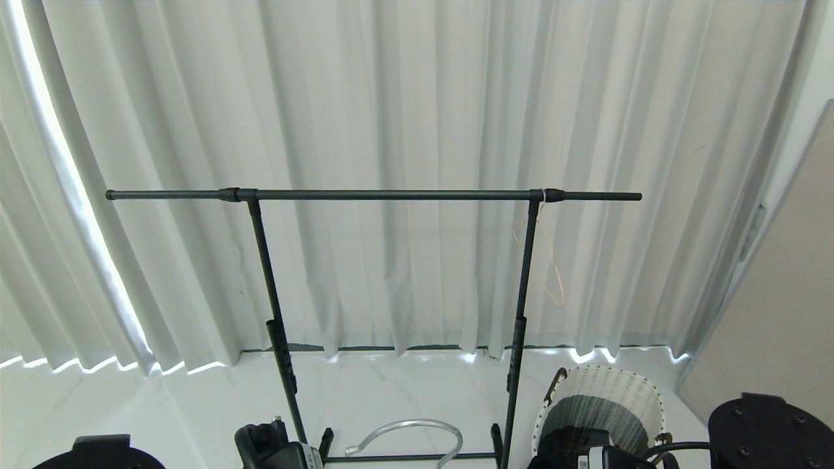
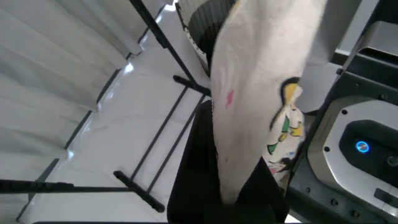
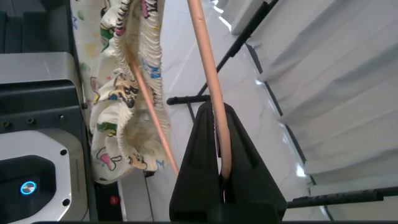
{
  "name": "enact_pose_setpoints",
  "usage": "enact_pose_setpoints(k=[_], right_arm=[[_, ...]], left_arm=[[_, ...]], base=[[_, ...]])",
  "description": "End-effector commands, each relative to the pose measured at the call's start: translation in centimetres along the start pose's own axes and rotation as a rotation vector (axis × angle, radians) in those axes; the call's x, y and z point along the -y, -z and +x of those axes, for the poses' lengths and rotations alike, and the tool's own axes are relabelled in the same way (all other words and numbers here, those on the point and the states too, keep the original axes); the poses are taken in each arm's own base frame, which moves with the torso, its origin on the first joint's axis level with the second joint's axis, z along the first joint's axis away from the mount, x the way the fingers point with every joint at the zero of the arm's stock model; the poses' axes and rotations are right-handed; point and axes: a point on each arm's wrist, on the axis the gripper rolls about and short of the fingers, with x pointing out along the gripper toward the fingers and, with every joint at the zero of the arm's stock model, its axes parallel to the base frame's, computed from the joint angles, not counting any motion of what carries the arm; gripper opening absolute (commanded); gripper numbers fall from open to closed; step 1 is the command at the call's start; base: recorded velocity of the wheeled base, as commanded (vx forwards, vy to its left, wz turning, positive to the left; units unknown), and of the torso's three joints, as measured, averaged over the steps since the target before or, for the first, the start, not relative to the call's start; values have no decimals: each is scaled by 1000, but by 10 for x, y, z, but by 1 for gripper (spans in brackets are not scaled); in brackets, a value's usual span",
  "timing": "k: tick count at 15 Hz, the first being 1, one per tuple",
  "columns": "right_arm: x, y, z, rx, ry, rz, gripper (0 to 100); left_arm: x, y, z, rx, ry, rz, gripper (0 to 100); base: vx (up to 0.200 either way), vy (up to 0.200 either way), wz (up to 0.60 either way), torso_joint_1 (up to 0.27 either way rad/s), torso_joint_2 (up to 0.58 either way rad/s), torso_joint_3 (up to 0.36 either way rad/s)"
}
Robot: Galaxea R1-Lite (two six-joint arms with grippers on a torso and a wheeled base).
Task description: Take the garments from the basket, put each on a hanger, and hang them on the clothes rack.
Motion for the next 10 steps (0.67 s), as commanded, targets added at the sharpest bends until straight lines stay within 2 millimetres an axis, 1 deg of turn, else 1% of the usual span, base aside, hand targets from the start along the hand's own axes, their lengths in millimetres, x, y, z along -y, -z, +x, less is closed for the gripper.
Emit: enact_pose_setpoints(k=[1,4,5,8,10], right_arm=[[0,1,1,-5,-4,-1,0],[-1,2,2,-13,-5,0,0],[-1,3,2,-19,1,1,100],[1,5,2,-42,54,4,100],[2,5,1,-48,86,8,100]], left_arm=[[0,1,2,-11,0,-1,0],[0,1,2,-11,0,-1,0],[0,1,2,-11,0,-1,0],[0,2,2,-16,-2,0,0],[-1,12,1,-47,-19,-9,0]], base=[[0,0,0,0,0,0],[0,0,0,0,0,0],[0,0,0,0,0,0],[0,0,0,0,0,0],[0,0,0,0,0,0]])
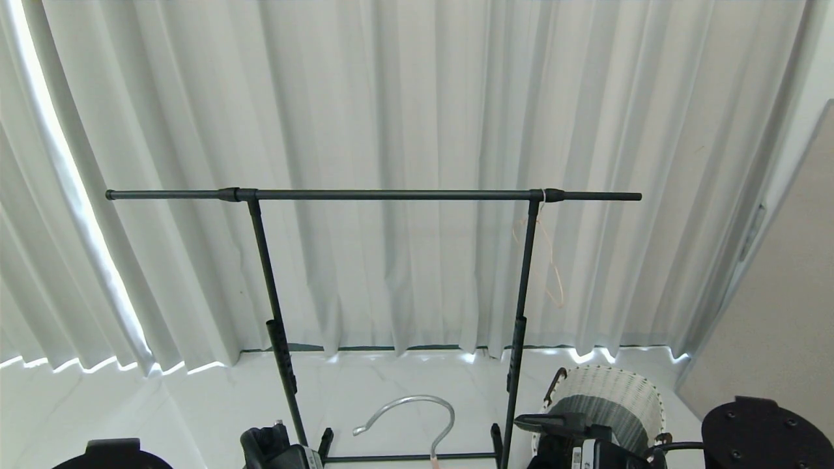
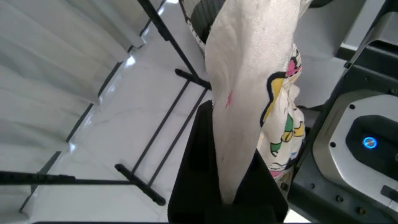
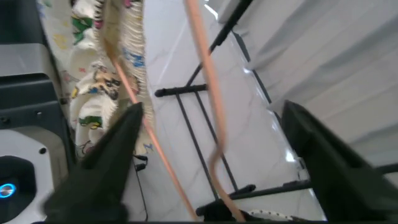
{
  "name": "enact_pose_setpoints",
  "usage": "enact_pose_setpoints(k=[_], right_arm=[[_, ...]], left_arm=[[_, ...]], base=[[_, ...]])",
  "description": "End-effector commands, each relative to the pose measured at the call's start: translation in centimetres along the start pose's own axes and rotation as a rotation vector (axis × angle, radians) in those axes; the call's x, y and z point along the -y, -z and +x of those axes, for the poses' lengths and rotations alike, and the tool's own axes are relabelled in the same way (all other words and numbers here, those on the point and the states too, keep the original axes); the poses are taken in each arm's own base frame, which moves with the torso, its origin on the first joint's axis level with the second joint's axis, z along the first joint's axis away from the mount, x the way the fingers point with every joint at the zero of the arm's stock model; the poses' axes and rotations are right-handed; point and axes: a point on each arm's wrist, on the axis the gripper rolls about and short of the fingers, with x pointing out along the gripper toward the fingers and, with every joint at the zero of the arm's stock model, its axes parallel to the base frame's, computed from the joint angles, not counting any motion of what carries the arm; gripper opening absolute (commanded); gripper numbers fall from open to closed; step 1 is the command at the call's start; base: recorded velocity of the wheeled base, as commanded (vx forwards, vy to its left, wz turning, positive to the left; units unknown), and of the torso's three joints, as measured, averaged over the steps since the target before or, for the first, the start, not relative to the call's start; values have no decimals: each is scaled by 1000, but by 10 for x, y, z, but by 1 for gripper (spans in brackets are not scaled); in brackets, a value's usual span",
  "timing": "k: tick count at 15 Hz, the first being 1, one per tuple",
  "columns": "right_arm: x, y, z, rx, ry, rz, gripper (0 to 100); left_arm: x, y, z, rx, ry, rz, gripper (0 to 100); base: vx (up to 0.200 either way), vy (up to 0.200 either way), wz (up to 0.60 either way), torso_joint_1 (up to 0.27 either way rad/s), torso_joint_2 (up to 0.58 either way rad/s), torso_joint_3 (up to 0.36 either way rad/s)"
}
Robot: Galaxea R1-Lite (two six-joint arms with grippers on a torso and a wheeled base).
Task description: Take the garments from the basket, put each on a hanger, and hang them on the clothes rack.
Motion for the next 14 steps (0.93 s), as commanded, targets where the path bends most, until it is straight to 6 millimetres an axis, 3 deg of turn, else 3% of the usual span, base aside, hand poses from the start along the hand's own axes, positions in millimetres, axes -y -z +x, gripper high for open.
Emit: enact_pose_setpoints(k=[1,4,9,13,14], right_arm=[[1,1,-1,-6,12,3,100],[-1,11,-5,-46,8,11,100],[-4,20,-3,-88,-13,28,100],[-10,17,12,-98,-38,184,100],[-11,9,20,-76,-30,302,100]], left_arm=[[-4,11,-1,-39,-33,-18,0],[-16,19,-2,-83,-167,-64,0],[-27,2,-4,42,-245,-99,0],[-32,-15,-8,130,-266,-101,0],[-34,-21,-8,149,-271,-102,0]], base=[[0,0,0,0,0,0],[0,0,0,0,0,0],[0,0,0,0,0,0],[0,0,0,0,0,0],[0,0,0,0,0,0]])
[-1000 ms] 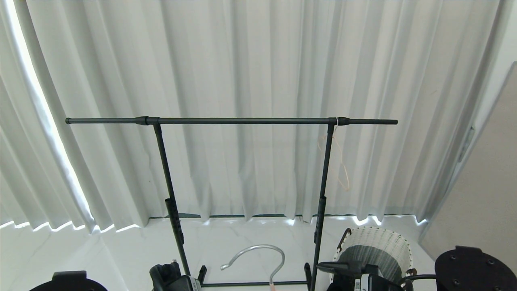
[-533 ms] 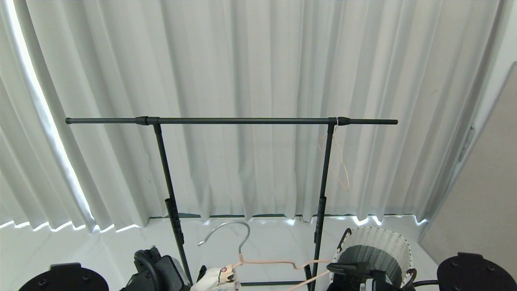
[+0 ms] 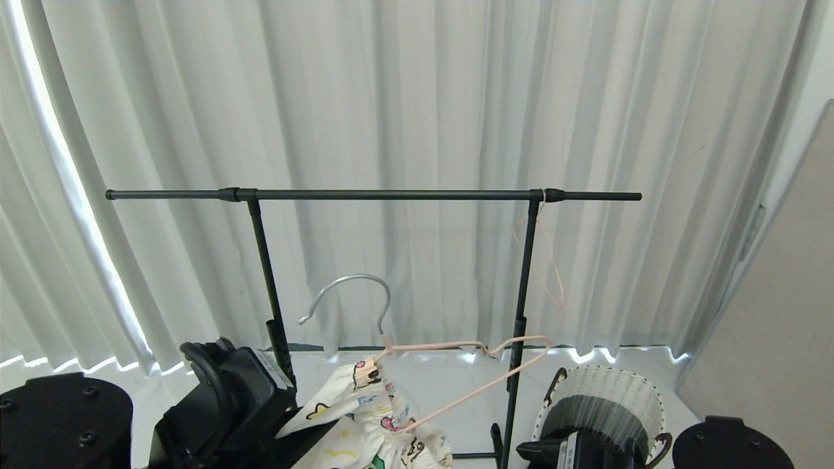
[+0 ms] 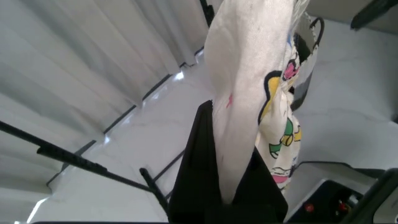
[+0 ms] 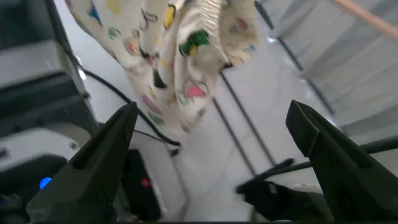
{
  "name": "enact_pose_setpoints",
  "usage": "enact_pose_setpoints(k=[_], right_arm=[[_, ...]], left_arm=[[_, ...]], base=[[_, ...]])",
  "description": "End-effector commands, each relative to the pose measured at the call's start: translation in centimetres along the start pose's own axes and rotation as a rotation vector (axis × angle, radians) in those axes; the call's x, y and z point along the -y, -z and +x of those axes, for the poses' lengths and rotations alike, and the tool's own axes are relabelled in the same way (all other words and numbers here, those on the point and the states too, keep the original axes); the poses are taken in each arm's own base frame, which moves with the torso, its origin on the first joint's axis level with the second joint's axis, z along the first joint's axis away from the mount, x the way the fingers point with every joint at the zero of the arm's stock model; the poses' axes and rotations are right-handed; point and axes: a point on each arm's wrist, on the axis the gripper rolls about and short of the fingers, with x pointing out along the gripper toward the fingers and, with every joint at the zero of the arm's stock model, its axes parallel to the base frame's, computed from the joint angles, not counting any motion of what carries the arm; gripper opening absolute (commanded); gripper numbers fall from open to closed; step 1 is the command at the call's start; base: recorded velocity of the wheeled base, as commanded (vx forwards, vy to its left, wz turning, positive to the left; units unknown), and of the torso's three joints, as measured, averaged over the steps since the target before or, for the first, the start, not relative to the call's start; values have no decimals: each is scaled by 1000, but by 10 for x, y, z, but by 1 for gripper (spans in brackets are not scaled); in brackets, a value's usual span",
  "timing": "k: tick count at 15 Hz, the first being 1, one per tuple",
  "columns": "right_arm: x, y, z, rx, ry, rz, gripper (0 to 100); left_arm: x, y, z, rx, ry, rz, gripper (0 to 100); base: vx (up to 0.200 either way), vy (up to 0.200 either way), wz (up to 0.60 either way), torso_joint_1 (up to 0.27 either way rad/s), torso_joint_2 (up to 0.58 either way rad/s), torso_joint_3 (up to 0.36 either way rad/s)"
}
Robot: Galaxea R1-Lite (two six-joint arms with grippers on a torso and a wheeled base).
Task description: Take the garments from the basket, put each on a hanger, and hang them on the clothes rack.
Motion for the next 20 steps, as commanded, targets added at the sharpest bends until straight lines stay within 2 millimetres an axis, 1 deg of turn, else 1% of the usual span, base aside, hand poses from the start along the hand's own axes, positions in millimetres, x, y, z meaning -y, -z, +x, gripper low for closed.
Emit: enact_pose_setpoints(k=[1,3,4,6,10,13,15,17,20], right_arm=[[-1,-11,17,22,31,116,100],[3,-19,35,48,161,253,100],[5,-21,39,58,187,290,100],[6,-21,41,62,195,323,100],[6,-18,48,43,202,323,100],[24,-16,47,45,263,352,100],[32,-24,50,80,282,362,100],[31,-23,53,73,277,357,100],[17,-21,60,54,258,331,100]], left_arm=[[-2,-8,0,29,-6,-5,0],[-1,-10,0,36,-4,13,0],[-1,-10,-1,37,-5,34,0],[-2,-11,-4,51,-4,64,0],[-2,-11,-5,57,-6,62,0],[-3,-14,-10,83,-6,63,0],[1,-15,-10,91,12,71,0],[5,-17,-10,98,39,81,0],[6,-17,-10,96,39,79,0]], base=[[0,0,0,0,0,0],[0,0,0,0,0,0],[0,0,0,0,0,0],[0,0,0,0,0,0],[0,0,0,0,0,0],[0,0,0,0,0,0],[0,0,0,0,0,0],[0,0,0,0,0,0],[0,0,0,0,0,0]])
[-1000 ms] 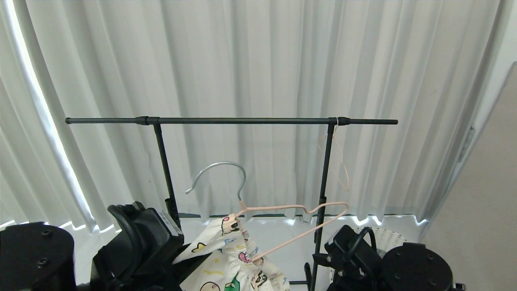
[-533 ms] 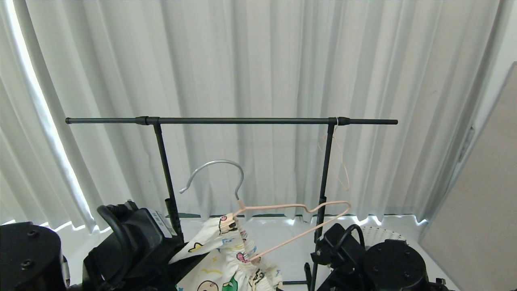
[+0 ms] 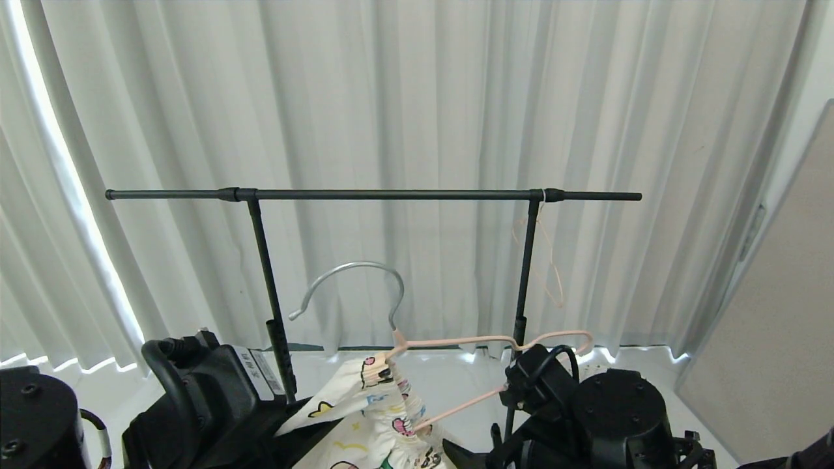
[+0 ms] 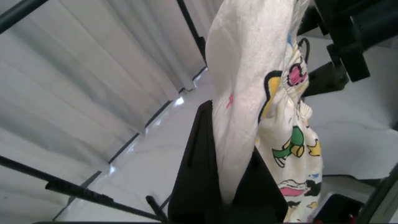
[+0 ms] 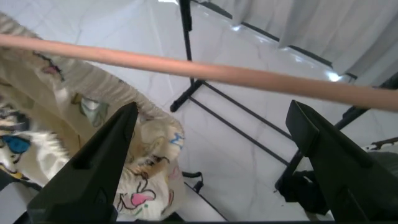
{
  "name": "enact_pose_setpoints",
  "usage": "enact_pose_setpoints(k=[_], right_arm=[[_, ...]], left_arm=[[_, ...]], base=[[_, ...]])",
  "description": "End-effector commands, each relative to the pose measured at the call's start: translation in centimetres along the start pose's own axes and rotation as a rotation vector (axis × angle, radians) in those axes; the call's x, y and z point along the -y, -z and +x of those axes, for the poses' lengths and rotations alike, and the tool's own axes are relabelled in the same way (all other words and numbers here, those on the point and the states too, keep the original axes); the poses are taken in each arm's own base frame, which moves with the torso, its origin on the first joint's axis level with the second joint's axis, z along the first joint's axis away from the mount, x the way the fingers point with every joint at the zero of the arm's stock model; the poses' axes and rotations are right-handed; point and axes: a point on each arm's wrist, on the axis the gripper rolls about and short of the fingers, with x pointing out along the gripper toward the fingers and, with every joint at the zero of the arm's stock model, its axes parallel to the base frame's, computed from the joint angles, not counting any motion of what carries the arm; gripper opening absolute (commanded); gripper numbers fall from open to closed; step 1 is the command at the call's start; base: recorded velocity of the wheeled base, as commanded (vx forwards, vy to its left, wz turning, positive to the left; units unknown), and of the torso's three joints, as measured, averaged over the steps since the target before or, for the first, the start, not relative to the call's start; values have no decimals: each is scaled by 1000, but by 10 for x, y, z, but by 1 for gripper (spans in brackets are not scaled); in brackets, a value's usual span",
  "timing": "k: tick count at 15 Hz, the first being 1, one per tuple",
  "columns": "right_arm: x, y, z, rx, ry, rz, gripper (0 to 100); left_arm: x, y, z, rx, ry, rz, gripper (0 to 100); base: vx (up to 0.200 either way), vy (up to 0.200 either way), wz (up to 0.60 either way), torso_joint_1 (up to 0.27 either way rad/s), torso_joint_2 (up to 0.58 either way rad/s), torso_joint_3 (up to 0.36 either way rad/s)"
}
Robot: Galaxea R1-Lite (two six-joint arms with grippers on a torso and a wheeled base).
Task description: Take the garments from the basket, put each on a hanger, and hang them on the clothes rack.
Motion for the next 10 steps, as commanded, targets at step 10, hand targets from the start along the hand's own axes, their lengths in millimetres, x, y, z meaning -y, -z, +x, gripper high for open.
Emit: enact_pose_setpoints(k=[10], right_arm=[[26,29,-11,-99,183,-59,100]], left_arm=[[-12,6,0,-31,-77,-31,0]], base=[[0,0,0,0,0,0]])
